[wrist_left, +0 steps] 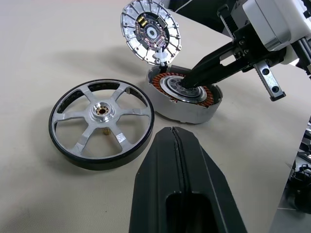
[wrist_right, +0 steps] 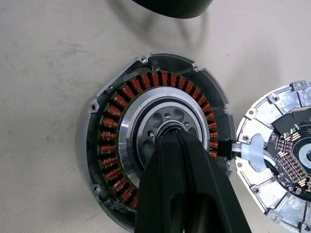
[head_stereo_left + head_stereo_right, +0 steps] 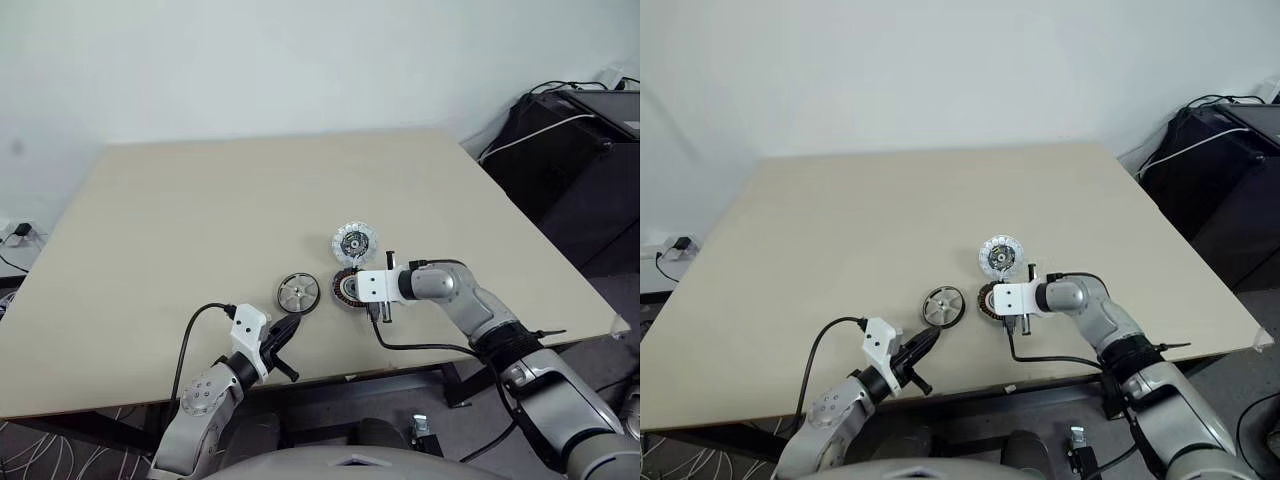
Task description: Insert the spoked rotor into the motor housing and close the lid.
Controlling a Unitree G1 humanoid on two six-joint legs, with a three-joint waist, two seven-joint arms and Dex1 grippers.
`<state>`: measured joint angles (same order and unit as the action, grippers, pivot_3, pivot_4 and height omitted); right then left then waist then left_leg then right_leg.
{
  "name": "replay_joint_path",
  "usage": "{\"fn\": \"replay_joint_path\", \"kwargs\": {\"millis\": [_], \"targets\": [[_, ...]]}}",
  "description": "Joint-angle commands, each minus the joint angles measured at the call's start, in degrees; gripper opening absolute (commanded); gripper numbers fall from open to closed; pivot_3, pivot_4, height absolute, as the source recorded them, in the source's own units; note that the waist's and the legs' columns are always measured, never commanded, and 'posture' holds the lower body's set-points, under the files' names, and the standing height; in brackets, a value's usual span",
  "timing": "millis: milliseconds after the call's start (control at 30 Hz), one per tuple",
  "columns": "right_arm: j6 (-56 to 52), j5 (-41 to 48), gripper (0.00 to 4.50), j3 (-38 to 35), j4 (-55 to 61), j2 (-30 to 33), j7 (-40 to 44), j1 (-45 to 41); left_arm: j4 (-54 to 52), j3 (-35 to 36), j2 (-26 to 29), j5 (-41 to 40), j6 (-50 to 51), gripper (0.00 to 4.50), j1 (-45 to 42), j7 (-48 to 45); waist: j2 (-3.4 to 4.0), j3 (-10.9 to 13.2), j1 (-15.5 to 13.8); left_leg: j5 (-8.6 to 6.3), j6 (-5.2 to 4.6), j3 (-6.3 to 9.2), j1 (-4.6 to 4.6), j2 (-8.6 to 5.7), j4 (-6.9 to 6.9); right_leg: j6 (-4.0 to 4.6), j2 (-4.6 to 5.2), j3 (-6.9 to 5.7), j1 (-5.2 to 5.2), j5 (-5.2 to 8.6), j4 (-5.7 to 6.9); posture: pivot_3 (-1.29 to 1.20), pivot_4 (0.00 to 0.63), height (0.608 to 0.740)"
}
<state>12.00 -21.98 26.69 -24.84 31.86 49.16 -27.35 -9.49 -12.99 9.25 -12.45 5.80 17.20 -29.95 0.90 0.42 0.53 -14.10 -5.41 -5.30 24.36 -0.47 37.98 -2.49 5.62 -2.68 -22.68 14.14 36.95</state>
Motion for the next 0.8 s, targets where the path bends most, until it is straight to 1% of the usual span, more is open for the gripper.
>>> {"fn": "replay_joint_path", "kwargs": {"millis": [33,200,333,600,700,800], "targets": [[0.6,-0.3,0.03,-0.2,-0.1,-0.2,0.0,-1.6,-3.1,0.0,0.0,-0.9,-0.2,0.0,-0.2,0.2,0.0,0.0,0.0,0.0,0.0,0.0,0.0,0.0,0.0,0.0,0.0,0.0,0.0,0.0,0.0,0.0,0.0,0.74],[-0.6,-1.9,0.03,-0.2,-1.9,-1.3,-2.3,-2.6,-3.6,-0.1,-0.1,-0.8,0.0,0.0,0.0,0.3,0.0,0.0,0.1,0.0,0.0,0.0,0.0,0.0,0.0,0.0,0.0,0.01,0.01,0.0,0.0,0.0,0.0,0.74],[-2.0,-3.0,0.03,-0.2,-2.4,-1.1,-2.2,-2.9,-3.9,0.0,-0.1,-0.9,0.3,0.0,-0.1,0.5,0.0,0.0,0.1,0.01,0.01,0.0,-0.07,0.0,0.01,0.02,0.0,0.01,0.06,-0.02,0.03,0.0,0.0,0.74],[-6.5,-0.5,0.03,-0.5,2.0,0.5,4.6,-0.9,-4.4,0.1,-0.2,-1.1,1.5,0.0,-0.8,0.9,-0.01,0.0,-0.5,0.0,0.01,0.0,-0.21,0.0,0.02,0.03,0.02,-0.01,0.2,-0.09,0.01,0.0,0.0,0.74],[-9.6,2.1,0.03,-1.1,5.0,0.1,7.5,0.1,-4.4,0.0,-0.2,-1.1,1.5,0.0,-0.8,0.9,-0.01,0.0,-0.6,0.0,0.01,0.0,-0.2,0.0,0.0,0.03,0.01,0.0,0.19,-0.09,-0.03,0.0,0.0,0.74],[-11.8,4.3,0.03,-2.1,7.3,-0.9,8.3,0.6,-3.7,-0.2,-0.2,-1.0,0.6,0.0,-0.4,0.6,-0.02,0.0,-0.7,-0.01,-0.01,0.0,-0.19,0.0,-0.03,0.04,0.01,0.01,0.18,-0.08,-0.08,0.0,0.0,0.74]]}}
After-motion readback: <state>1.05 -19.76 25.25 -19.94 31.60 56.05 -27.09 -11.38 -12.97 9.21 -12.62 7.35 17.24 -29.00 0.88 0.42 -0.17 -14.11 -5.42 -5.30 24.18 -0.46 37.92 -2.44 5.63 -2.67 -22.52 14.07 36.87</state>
